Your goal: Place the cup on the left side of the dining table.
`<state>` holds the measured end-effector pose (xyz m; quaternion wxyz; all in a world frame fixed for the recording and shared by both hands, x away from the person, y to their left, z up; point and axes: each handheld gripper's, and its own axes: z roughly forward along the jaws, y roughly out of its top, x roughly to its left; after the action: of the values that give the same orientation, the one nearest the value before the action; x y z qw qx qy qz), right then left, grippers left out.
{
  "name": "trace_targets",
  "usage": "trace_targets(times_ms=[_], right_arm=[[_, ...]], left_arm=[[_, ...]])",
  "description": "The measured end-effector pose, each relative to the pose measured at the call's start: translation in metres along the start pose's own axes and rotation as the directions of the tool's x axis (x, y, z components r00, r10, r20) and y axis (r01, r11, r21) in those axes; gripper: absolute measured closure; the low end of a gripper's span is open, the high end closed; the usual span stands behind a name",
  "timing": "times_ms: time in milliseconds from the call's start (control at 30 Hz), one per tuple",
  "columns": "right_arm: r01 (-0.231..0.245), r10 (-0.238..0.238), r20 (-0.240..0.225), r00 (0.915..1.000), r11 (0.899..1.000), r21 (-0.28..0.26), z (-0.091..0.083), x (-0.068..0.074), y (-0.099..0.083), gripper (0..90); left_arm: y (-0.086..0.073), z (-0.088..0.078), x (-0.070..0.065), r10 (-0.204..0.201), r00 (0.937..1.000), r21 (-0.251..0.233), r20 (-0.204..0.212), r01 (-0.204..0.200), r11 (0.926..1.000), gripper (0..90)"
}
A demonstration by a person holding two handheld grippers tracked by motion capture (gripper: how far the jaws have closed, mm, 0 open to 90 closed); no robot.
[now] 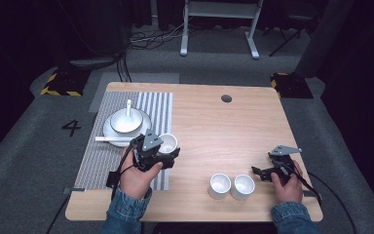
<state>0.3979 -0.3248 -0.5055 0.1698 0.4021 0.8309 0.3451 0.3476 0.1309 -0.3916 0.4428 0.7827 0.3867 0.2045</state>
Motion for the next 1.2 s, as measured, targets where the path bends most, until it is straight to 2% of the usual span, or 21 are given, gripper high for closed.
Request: trace_targets(times_ms=[67, 267, 467, 667, 867, 1100, 1200], right_arm=[[0.0, 0.0, 0.0, 1.0, 1.0, 0.0, 0.0, 0.0, 0.0, 0.4], [0.0, 0.0, 0.0, 1.0, 1.0, 0.0, 0.0, 0.0, 0.0, 0.4], [0.0, 0.0, 0.0, 1.0, 1.0, 0.0, 0.0, 0.0, 0.0, 0.4], [0.0, 0.0, 0.0, 1.0, 1.0, 0.0, 0.0, 0.0, 0.0, 0.4], [0.0, 0.0, 0.0, 1.0, 1.0, 0.0, 0.0, 0.0, 0.0, 0.4], [0.0, 0.0, 0.0, 1.0, 1.0, 0.0, 0.0, 0.0, 0.0, 0.4], [0.0, 0.0, 0.0, 1.0, 1.0, 0.0, 0.0, 0.0, 0.0, 0.4]], left_arm=[[-0.001, 0.001, 0.005, -0.001, 0.9995, 0.0, -0.032, 0.001, 1.0, 26.3], [-0.005, 0.004, 0.015, -0.021, 0.9978, 0.002, -0.063, 0.021, 0.9998, 26.3], [-0.011, 0.004, 0.029, -0.052, 0.9925, -0.007, -0.111, 0.052, 0.9986, 26.3], [-0.016, 0.012, 0.04, -0.083, 0.9885, -0.002, -0.126, 0.084, 0.9965, 26.3], [-0.024, 0.023, 0.05, -0.091, 0.985, 0.031, -0.147, 0.097, 0.9948, 26.3], [-0.033, 0.034, 0.056, -0.111, 0.9817, 0.075, -0.155, 0.123, 0.9895, 26.3], [-0.037, 0.036, 0.059, -0.105, 0.981, 0.1, -0.163, 0.123, 0.9874, 26.3]])
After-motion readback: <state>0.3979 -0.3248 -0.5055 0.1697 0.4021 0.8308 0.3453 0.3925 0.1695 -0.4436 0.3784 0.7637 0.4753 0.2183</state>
